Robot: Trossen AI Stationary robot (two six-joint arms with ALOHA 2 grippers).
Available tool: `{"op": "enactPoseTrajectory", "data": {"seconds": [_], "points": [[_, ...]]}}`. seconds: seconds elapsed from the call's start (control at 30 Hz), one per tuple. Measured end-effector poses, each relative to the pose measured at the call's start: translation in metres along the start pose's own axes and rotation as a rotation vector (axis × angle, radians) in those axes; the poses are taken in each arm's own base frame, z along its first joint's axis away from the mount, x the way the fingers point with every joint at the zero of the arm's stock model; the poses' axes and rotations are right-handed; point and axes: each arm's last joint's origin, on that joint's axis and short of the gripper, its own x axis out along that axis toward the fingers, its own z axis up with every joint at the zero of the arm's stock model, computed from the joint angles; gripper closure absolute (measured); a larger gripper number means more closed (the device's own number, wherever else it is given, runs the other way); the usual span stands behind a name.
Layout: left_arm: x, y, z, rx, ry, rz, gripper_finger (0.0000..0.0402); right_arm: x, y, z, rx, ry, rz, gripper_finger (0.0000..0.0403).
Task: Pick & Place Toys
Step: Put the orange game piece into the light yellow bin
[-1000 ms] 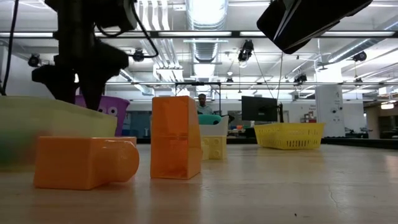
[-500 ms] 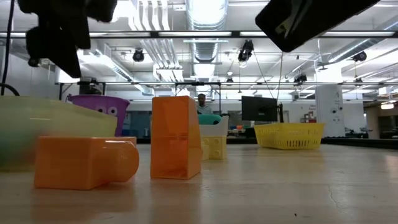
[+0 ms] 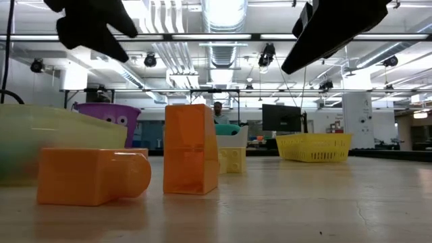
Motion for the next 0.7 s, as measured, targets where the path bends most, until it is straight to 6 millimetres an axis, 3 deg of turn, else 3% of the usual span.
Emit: {"op": "enactPoseTrajectory", "data": {"seconds": [0.23, 0.47, 0.7], "points": [[0.022, -0.028, 0.015, -0.03, 0.171, -0.182, 0.0106, 0.002, -0.003, -0.001, 0.001, -0.011, -0.036, 0.0384], [0.05, -0.072, 0.017, 0.263, 0.376, -0.104, 0.0106, 0.002, -0.004, -0.001, -0.01, -0.018, -0.058, 0.0384], [0.071, -0.086, 0.024, -0.321, 0.53, 0.055, 0.0106, 0.002, -0.002, -0.008, -0.025, -0.006, -0.058, 0.0384]]}}
